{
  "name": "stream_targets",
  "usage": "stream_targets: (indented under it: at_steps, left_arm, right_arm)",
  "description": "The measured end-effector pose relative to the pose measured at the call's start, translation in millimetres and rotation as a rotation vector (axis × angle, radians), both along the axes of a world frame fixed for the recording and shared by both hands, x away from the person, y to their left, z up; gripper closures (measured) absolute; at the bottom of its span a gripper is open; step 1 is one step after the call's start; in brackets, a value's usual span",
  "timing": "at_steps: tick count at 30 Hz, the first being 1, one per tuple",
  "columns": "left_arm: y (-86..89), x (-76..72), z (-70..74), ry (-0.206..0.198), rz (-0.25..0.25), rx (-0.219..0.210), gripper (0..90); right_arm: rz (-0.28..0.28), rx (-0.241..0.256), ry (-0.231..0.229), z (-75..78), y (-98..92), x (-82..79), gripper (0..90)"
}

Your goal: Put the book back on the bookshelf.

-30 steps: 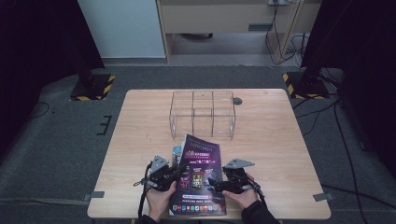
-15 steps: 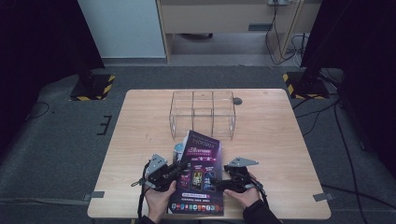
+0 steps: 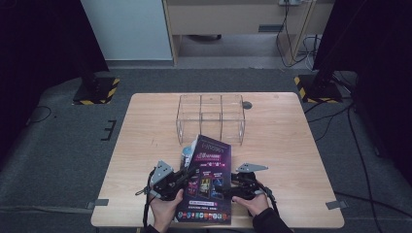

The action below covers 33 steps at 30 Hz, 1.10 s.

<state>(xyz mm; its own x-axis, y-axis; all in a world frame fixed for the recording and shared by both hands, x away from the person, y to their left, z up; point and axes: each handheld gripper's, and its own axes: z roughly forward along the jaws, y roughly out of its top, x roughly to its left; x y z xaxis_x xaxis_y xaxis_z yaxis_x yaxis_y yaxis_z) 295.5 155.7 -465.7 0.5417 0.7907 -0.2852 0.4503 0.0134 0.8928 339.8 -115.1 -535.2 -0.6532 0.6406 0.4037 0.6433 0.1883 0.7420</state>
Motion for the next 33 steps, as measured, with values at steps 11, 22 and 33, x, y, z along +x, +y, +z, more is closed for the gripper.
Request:
stream_targets:
  at_steps: [11, 22, 33]
  left_arm:
    - [0.9, -1.1, -0.2, -0.005, -0.007, -0.01, 80.5]
    - [6.0, -1.4, -2.0, -0.011, 0.003, -0.026, 80.5]
    - [6.8, -0.9, -4.7, -0.006, 0.001, -0.024, 80.5]
  right_arm:
    - [0.025, 0.099, 0.108, -7.6, 0.6, 7.4, 33.4]
    - [0.001, 0.198, 0.177, 0.9, -12.6, 6.7, 61.6]
    - [-0.009, 0.224, 0.226, 0.1, -11.7, 7.3, 69.7]
